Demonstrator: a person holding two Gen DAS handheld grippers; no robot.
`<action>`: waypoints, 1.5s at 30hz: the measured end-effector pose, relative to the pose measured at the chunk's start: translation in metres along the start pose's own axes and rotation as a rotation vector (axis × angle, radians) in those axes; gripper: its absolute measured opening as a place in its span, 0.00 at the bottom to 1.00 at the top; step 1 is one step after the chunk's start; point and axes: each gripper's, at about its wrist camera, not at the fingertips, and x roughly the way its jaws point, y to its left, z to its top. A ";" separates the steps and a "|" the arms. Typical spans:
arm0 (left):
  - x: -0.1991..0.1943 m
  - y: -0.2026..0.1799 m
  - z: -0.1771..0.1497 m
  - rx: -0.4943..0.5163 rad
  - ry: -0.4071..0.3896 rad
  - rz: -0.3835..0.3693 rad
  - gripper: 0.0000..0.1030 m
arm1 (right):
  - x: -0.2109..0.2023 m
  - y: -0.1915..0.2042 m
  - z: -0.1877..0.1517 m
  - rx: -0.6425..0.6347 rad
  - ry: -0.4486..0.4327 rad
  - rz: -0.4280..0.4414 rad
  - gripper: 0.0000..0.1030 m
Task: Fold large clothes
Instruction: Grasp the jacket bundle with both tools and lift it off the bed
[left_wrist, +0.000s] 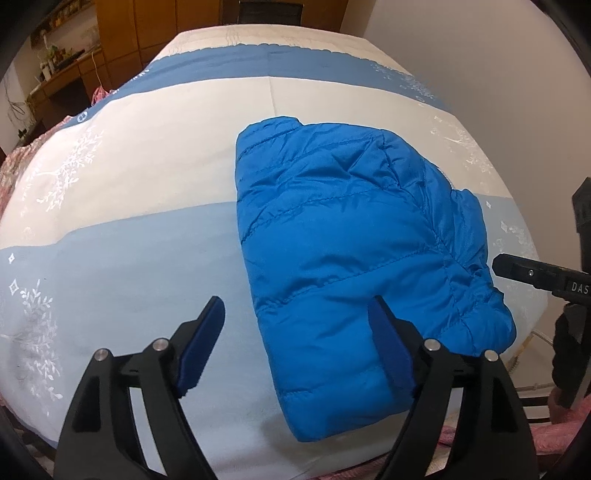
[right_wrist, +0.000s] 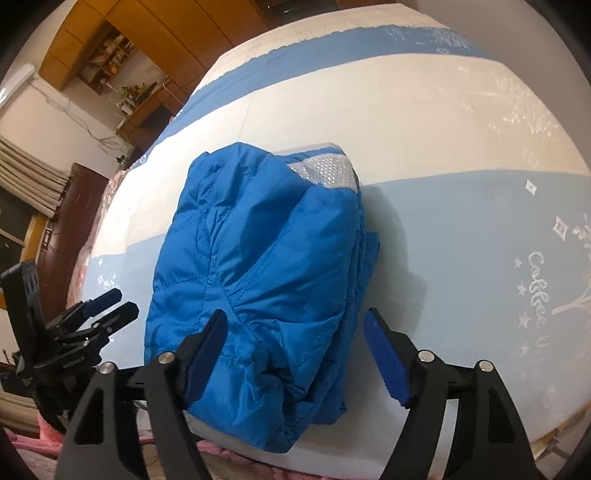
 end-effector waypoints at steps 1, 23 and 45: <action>0.001 0.002 0.000 -0.004 0.003 -0.006 0.80 | 0.003 -0.003 0.000 0.008 0.002 0.019 0.80; 0.049 0.042 0.002 -0.108 0.086 -0.204 0.85 | 0.066 -0.058 -0.005 0.152 0.065 0.345 0.92; 0.112 0.050 0.000 -0.176 0.109 -0.559 0.97 | 0.108 -0.065 0.003 0.127 0.102 0.491 0.95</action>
